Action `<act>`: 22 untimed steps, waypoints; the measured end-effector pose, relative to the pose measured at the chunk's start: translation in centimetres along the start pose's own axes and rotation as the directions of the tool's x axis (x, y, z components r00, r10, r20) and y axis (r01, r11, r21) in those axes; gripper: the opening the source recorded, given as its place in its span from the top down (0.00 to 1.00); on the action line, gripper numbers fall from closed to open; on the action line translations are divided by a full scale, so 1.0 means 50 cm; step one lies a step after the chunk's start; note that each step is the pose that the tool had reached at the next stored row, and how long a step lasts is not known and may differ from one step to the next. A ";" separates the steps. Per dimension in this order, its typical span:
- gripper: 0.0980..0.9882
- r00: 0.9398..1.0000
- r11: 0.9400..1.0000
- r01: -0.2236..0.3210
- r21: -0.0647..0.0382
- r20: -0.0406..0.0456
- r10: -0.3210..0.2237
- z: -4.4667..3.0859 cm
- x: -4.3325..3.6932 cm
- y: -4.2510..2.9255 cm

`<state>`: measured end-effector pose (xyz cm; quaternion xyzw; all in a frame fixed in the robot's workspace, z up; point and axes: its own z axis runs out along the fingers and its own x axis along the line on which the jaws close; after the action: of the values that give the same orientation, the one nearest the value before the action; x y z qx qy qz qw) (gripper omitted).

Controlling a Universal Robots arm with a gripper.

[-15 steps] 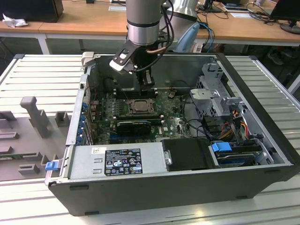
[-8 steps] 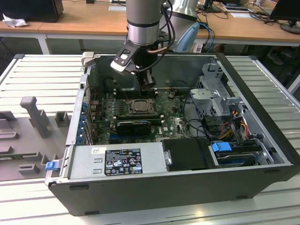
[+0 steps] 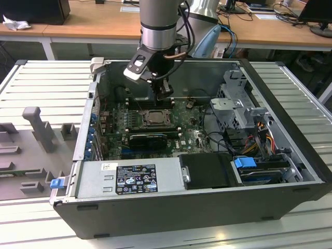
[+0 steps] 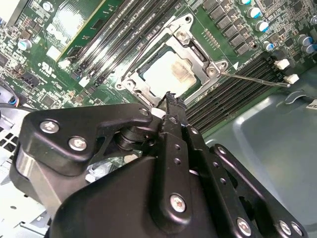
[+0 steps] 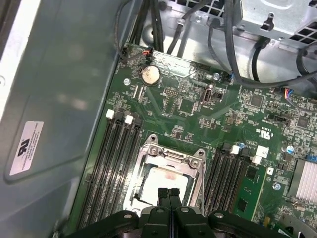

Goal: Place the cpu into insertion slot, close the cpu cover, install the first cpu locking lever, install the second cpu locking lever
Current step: 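Install the first cpu locking lever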

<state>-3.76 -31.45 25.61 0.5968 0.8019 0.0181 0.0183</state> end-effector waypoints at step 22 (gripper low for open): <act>0.99 0.979 0.979 0.205 -0.003 -0.010 -0.205 0.000 -0.002 -0.001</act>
<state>-3.77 -31.55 25.61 0.5108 0.8593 0.0198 0.0163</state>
